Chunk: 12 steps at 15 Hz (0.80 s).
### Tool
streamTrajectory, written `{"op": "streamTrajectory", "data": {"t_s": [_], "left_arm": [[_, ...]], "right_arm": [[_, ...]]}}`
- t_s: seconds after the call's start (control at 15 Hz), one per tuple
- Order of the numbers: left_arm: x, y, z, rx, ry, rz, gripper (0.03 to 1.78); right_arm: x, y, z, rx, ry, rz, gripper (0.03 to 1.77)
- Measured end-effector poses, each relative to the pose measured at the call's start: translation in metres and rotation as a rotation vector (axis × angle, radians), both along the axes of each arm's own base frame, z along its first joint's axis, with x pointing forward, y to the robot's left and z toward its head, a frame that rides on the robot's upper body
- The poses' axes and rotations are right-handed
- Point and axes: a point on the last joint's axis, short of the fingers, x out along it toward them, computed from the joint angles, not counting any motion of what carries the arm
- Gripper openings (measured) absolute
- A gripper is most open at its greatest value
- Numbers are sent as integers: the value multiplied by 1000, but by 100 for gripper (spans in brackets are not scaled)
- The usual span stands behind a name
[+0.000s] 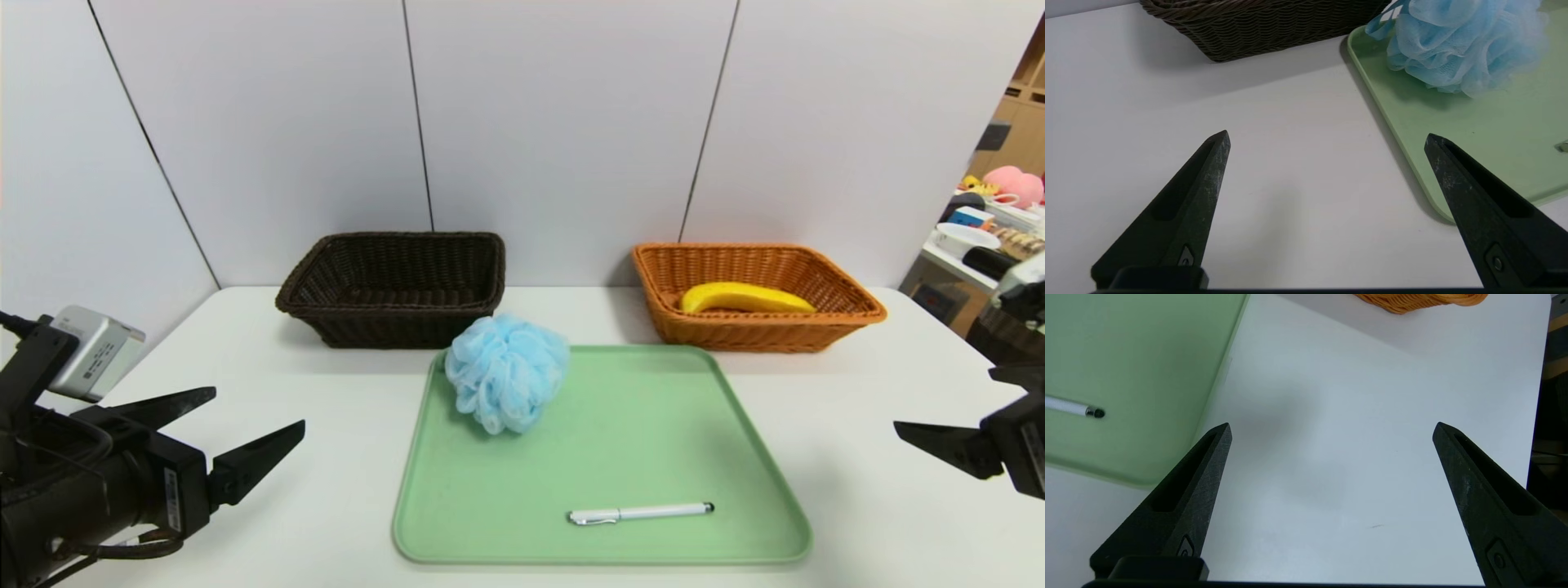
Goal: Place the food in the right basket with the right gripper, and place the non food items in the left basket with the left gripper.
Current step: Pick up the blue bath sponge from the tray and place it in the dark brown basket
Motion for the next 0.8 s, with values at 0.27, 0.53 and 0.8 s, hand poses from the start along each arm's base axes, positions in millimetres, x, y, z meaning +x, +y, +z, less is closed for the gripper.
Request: {"op": "streamTrajectory", "data": {"t_s": [0.27, 0.53, 0.8], "left_arm": [[-2, -4, 0, -4, 0, -29, 169], [-1, -7, 2, -4, -6, -41, 169], [-2, -7, 0, -1, 1, -44, 169]], "right_arm": [[-30, -2, -11, 3, -18, 11, 169], [-36, -3, -10, 13, -42, 9, 169], [-27, -1, -13, 34, -59, 12, 169]]}}
